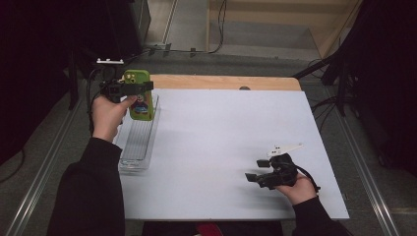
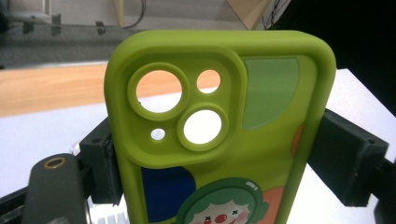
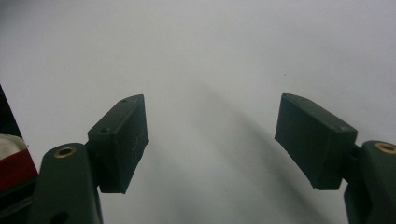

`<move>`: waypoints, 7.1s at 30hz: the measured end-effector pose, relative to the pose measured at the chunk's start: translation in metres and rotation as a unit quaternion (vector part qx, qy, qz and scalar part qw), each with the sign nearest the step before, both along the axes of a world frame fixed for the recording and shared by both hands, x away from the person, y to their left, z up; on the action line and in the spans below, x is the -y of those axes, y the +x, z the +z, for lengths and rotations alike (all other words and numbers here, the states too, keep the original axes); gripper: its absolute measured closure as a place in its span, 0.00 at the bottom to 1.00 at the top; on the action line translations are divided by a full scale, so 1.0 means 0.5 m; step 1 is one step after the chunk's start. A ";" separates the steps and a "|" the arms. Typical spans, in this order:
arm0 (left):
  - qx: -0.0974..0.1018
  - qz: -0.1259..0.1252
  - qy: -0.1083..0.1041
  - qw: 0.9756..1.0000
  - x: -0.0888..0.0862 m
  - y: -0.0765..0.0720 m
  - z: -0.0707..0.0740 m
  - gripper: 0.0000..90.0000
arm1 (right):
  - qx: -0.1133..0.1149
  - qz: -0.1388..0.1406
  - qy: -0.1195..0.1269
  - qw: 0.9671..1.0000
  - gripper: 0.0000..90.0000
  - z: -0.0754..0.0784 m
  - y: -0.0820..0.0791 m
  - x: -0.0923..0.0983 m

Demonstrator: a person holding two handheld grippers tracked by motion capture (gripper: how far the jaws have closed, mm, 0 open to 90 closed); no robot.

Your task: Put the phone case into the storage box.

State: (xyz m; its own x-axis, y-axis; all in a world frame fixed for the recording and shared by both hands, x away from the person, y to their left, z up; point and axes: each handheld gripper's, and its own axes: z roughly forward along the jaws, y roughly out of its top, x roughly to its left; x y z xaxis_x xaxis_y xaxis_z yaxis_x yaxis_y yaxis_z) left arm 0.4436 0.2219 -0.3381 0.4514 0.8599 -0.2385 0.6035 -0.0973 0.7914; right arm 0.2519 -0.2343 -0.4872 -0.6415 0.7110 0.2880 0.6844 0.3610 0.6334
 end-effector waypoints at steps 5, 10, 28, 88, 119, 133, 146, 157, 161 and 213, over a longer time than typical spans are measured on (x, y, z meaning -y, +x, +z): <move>0.006 -0.001 0.001 1.000 0.004 0.011 0.012 0.19 | 0.001 -0.002 0.000 1.000 0.26 0.002 0.000 -0.001; 0.013 0.007 0.009 1.000 0.004 0.033 0.005 0.19 | 0.004 0.001 0.002 1.000 0.26 0.004 0.001 -0.001; 0.012 0.027 0.003 1.000 -0.010 0.103 -0.055 0.19 | 0.009 0.004 0.010 1.000 0.26 0.006 0.000 -0.006; -0.026 0.025 0.071 0.997 -0.010 0.147 -0.168 0.03 | 0.003 0.006 0.007 1.000 0.26 -0.001 -0.006 -0.012; -0.058 -0.010 0.067 0.996 -0.036 0.111 -0.140 0.02 | 0.005 0.003 0.006 1.000 0.26 0.001 -0.008 -0.012; -0.092 -0.046 0.054 0.993 -0.043 0.082 -0.113 0.02 | 0.005 0.003 0.005 1.000 0.26 0.001 -0.008 -0.012; -0.102 -0.113 0.027 0.988 -0.018 0.051 -0.098 0.06 | 0.005 0.001 0.006 1.000 0.26 0.001 -0.007 -0.010; -0.105 -0.136 0.023 0.985 0.012 0.029 -0.091 0.07 | 0.004 0.000 0.008 1.000 0.26 0.001 -0.007 -0.009; -0.105 -0.151 0.024 0.983 0.024 0.020 -0.089 0.08 | 0.005 0.000 0.009 1.000 0.26 0.000 -0.006 -0.010; -0.093 -0.250 -0.020 0.964 0.096 -0.146 -0.152 0.11 | -0.005 -0.005 0.018 1.000 0.26 -0.004 -0.001 -0.005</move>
State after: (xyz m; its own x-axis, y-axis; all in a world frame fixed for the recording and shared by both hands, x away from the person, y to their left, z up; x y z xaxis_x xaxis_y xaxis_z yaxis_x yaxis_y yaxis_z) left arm 0.3706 0.1741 -0.4142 0.7530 0.5353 -0.3827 0.6206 -0.3845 0.6833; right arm 0.2513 -0.2317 -0.4890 -0.6310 0.7069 0.3196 0.6942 0.3306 0.6394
